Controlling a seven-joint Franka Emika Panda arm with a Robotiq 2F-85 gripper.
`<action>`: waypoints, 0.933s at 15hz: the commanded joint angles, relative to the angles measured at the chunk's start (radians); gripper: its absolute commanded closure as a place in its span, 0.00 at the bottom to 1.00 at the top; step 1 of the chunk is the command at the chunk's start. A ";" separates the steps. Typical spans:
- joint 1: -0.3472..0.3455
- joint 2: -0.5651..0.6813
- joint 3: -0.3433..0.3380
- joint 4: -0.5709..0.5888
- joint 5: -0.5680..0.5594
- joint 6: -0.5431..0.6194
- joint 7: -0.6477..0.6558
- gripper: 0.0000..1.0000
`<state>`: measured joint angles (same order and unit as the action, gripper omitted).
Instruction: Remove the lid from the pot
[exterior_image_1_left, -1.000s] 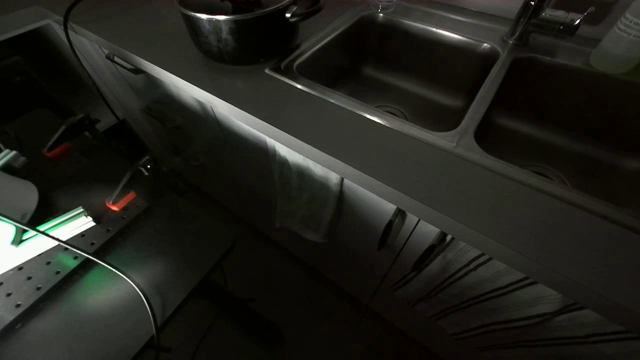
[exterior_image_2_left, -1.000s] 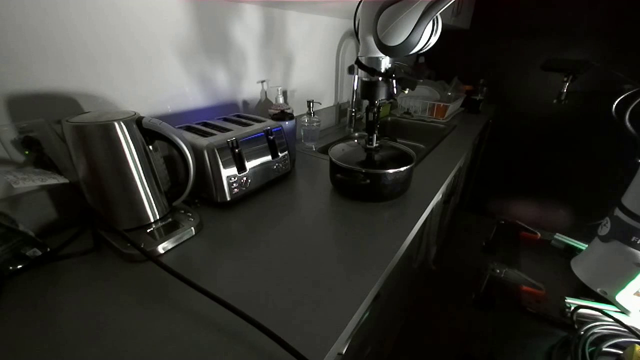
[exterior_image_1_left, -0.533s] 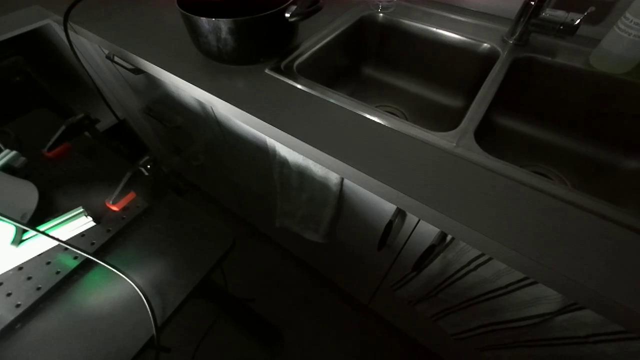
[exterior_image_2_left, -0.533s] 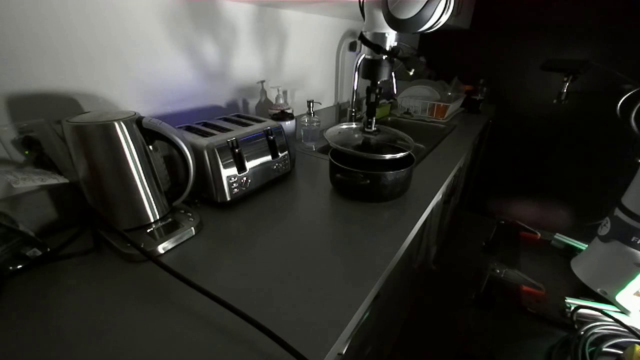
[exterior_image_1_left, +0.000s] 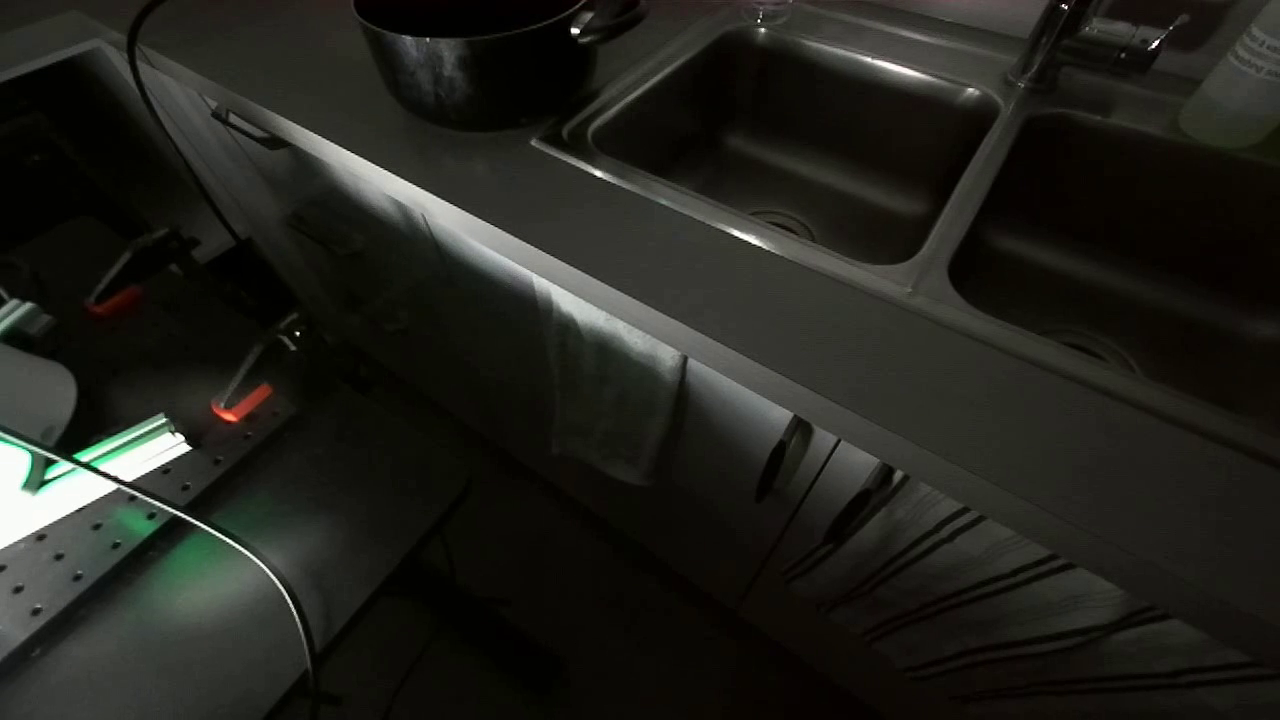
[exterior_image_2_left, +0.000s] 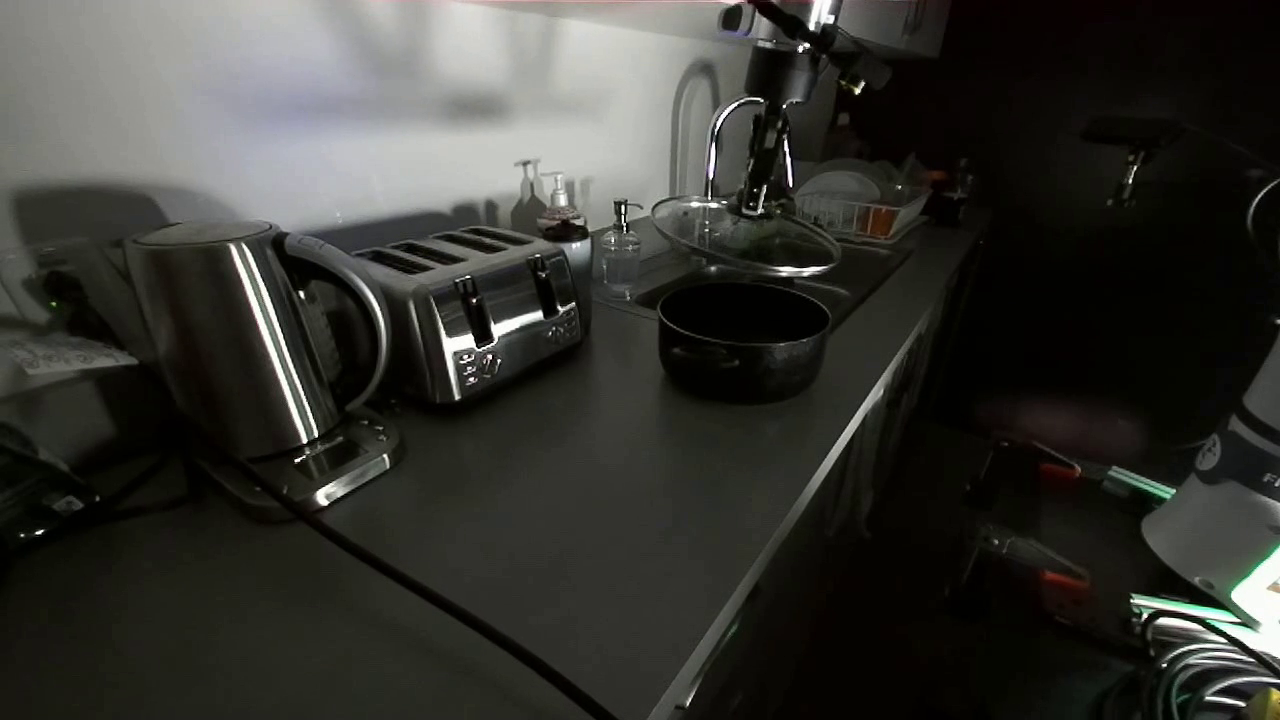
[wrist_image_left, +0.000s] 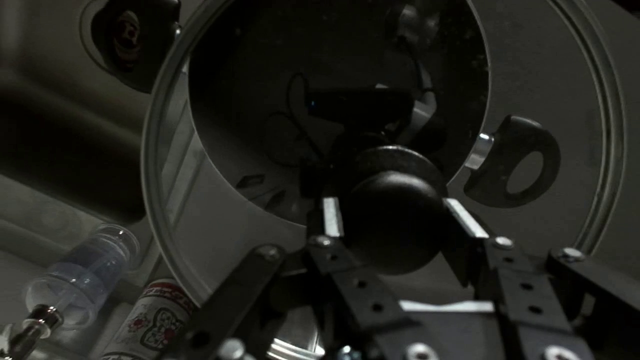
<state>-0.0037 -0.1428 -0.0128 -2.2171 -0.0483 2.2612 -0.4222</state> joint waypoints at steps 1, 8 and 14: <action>-0.018 -0.116 -0.041 -0.067 -0.012 -0.008 -0.020 0.75; -0.105 -0.227 -0.153 -0.171 -0.024 -0.020 0.015 0.75; -0.197 -0.209 -0.256 -0.200 -0.008 -0.029 0.045 0.75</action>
<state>-0.1715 -0.3387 -0.2310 -2.4130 -0.0582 2.2516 -0.4099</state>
